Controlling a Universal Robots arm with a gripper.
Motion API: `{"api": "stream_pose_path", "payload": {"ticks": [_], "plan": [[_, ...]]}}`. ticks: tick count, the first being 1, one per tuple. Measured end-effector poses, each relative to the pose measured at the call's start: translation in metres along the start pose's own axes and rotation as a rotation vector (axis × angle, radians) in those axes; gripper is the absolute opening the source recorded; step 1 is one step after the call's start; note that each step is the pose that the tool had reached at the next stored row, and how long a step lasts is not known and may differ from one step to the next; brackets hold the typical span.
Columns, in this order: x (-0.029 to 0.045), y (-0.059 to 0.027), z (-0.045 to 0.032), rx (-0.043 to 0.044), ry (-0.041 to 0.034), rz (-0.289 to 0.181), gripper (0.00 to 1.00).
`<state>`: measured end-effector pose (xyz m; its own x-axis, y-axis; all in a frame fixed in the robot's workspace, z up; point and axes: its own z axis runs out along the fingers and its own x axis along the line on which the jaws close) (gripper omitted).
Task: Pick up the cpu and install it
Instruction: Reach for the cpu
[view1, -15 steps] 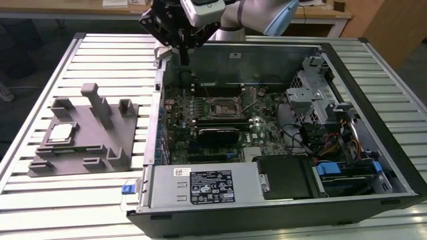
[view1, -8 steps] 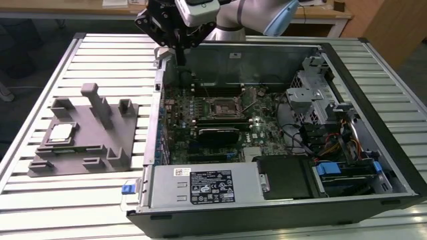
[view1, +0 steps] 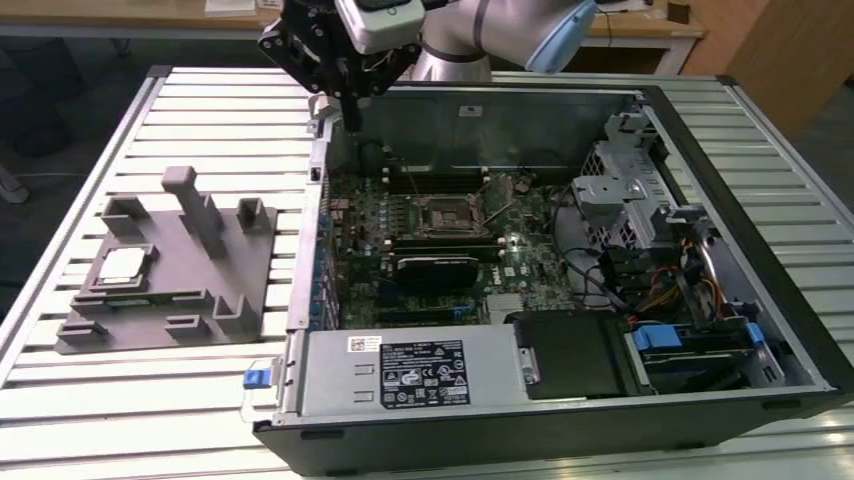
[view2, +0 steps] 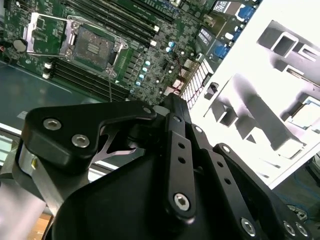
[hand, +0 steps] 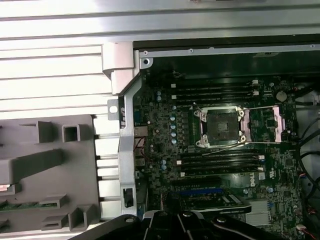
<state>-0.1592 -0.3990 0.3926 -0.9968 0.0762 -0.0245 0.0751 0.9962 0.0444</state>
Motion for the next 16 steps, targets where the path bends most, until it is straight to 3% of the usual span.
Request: {"api": "stream_pose_path", "payload": {"ticks": [16], "plan": [[0.0274, -0.0021, 0.0, 0.0, 0.0, 0.0, 0.11]]}}
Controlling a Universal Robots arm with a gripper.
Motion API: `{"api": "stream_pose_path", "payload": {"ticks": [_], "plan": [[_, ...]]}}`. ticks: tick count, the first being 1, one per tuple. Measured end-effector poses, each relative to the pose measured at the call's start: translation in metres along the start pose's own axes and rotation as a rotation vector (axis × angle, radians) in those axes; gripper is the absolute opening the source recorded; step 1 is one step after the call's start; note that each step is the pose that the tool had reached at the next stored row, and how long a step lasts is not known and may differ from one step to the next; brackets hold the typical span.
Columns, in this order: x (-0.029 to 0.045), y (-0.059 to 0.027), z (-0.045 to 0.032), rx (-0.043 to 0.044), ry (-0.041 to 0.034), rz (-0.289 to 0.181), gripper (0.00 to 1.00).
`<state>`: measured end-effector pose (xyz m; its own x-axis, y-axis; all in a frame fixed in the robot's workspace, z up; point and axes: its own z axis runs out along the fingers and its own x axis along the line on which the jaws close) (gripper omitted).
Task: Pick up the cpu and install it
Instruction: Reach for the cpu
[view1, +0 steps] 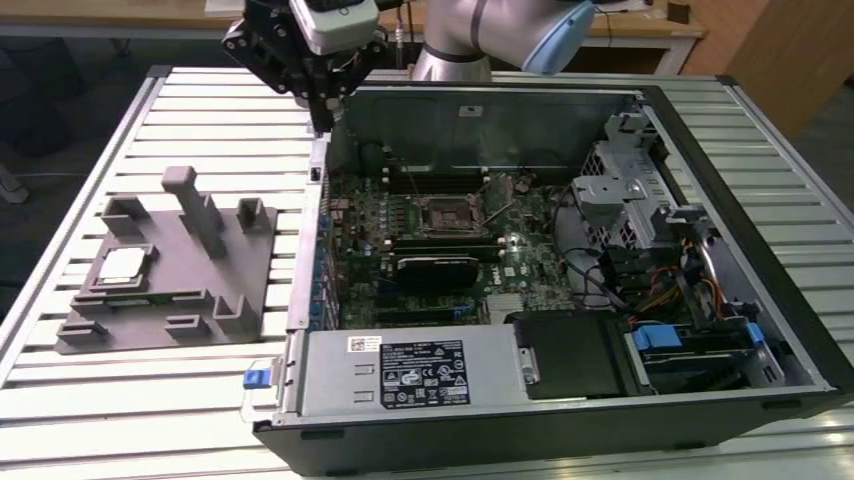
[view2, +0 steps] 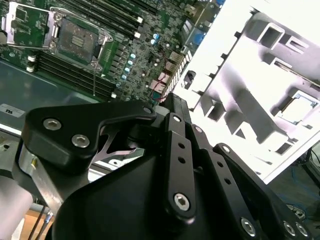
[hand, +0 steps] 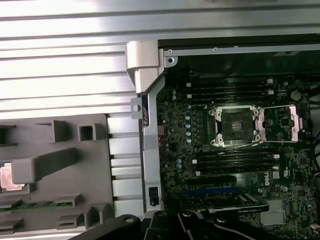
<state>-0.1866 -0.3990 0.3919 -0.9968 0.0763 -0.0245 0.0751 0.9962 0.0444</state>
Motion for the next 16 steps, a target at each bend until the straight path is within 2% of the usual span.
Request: {"api": "stream_pose_path", "payload": {"ticks": [16], "plan": [[0.021, -0.0016, 0.0003, 0.0, 0.0001, 0.0, 0.11]]}}
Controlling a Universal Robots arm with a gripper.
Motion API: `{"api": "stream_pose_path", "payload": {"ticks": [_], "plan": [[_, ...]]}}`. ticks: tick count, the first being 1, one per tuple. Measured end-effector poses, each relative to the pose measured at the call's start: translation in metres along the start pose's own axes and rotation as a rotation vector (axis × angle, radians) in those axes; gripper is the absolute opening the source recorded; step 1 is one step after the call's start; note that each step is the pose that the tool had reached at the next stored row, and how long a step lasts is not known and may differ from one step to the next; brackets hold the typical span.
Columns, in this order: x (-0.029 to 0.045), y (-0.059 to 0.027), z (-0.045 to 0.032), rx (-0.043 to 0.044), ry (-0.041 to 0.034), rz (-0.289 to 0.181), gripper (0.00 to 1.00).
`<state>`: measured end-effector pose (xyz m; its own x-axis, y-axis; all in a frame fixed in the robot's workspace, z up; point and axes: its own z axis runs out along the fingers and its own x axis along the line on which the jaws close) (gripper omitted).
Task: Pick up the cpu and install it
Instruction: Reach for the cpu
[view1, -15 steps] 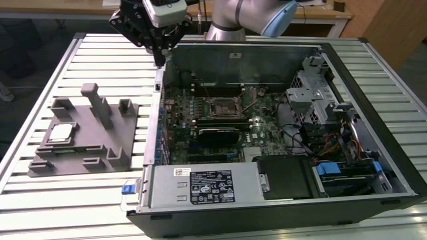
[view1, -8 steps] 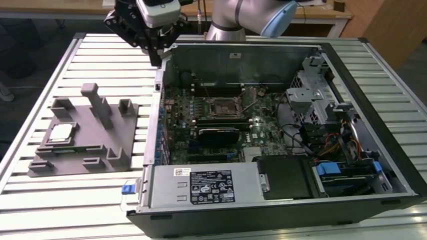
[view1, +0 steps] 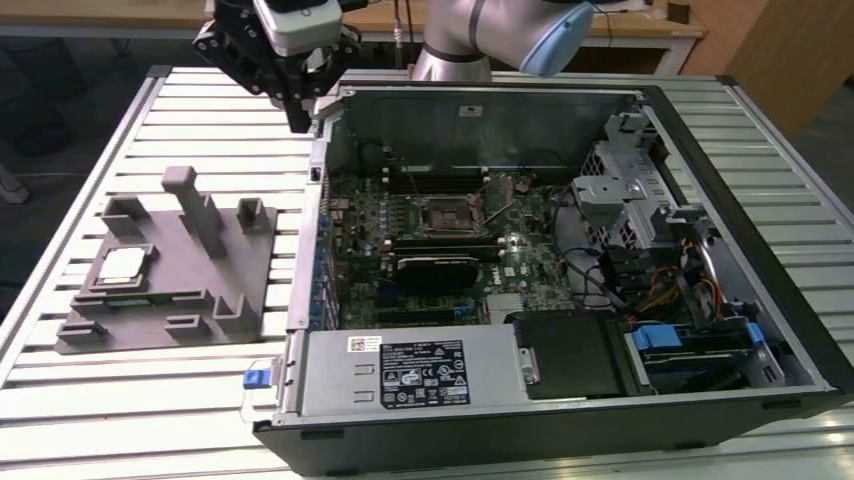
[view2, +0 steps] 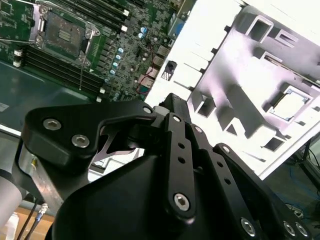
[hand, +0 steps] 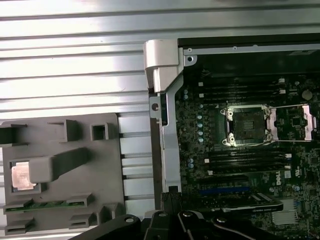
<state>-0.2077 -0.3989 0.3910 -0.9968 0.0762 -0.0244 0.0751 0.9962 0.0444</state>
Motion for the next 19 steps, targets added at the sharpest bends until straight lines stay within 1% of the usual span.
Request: {"api": "stream_pose_path", "payload": {"ticks": [19], "plan": [[0.0259, -0.002, 0.0006, 0.0, 0.0, 0.0, 0.11]]}}
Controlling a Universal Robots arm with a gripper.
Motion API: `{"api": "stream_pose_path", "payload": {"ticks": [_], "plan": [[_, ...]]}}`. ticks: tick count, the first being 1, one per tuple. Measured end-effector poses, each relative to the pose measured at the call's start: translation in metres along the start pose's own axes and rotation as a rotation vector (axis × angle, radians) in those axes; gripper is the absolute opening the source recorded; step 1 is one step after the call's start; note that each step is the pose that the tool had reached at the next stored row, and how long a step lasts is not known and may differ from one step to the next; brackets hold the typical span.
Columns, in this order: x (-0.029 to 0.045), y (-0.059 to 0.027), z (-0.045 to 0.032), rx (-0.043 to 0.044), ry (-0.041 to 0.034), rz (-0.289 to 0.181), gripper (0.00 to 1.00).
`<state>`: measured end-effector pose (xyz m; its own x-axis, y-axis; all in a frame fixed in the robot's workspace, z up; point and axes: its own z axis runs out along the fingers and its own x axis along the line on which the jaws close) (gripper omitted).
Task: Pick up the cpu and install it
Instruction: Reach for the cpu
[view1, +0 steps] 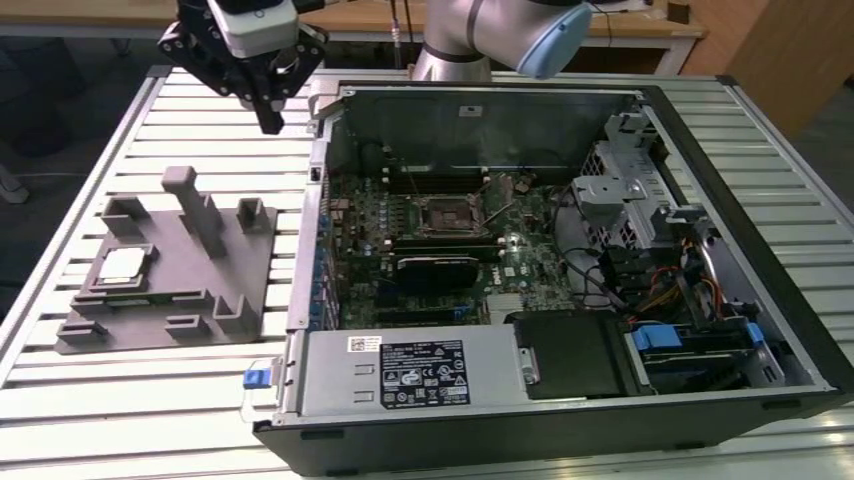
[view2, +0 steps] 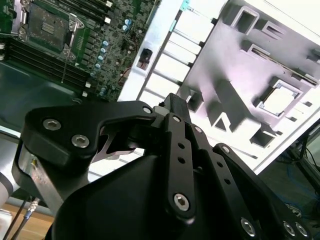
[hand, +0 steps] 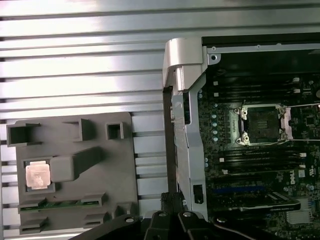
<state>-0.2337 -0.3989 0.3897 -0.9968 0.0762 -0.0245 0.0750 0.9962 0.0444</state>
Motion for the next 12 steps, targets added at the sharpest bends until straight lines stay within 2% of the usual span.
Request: {"api": "stream_pose_path", "payload": {"ticks": [12], "plan": [[0.013, -0.001, 0.001, 0.0001, 0.0002, 0.0, 0.11]]}}
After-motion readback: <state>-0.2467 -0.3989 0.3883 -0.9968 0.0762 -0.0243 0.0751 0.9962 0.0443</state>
